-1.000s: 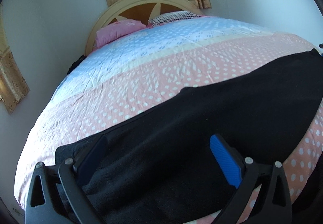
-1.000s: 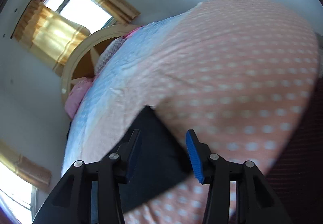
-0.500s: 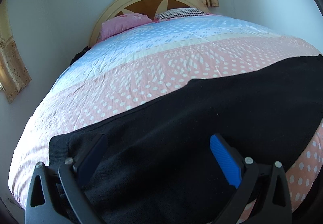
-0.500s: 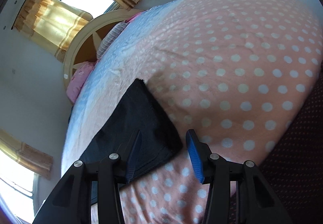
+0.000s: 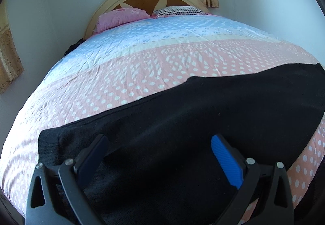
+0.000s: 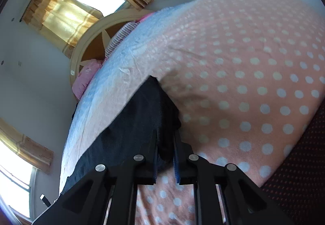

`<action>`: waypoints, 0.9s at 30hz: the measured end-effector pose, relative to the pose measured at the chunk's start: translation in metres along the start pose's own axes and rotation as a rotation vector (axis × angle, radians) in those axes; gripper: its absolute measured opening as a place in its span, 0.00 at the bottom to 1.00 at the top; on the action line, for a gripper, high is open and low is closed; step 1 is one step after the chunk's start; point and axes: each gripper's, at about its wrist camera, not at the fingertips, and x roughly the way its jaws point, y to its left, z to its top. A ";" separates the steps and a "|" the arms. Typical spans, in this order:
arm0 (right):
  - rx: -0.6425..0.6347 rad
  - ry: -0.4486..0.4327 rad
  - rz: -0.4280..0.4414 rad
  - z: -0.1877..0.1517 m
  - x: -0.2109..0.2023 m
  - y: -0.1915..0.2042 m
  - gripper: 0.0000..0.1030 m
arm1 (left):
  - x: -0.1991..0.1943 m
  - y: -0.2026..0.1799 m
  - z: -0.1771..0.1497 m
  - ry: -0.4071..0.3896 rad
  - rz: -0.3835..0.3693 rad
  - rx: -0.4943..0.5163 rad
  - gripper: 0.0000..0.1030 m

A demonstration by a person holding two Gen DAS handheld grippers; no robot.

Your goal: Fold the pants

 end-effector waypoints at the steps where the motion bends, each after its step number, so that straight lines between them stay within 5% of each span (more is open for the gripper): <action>1: -0.019 -0.016 0.001 0.001 -0.003 0.008 0.12 | -0.001 -0.001 0.000 -0.005 0.006 0.004 1.00; 6: -0.217 -0.082 -0.020 -0.005 -0.016 0.074 0.12 | -0.011 -0.007 0.001 -0.026 0.045 0.008 1.00; 12: -0.479 -0.072 0.016 -0.036 -0.004 0.176 0.11 | -0.040 -0.017 0.019 -0.102 -0.067 -0.035 1.00; 17: -0.701 0.037 0.025 -0.091 0.035 0.244 0.12 | -0.045 -0.038 0.035 -0.097 -0.222 -0.018 1.00; 22: -0.842 0.220 -0.012 -0.149 0.092 0.261 0.12 | -0.040 -0.062 0.046 -0.078 -0.329 -0.006 1.00; 25: -0.976 0.247 -0.047 -0.175 0.100 0.261 0.21 | -0.035 -0.082 0.053 -0.059 -0.375 0.024 1.00; 27: -1.012 0.283 0.005 -0.176 0.091 0.263 0.36 | -0.033 -0.093 0.057 -0.049 -0.403 0.045 1.00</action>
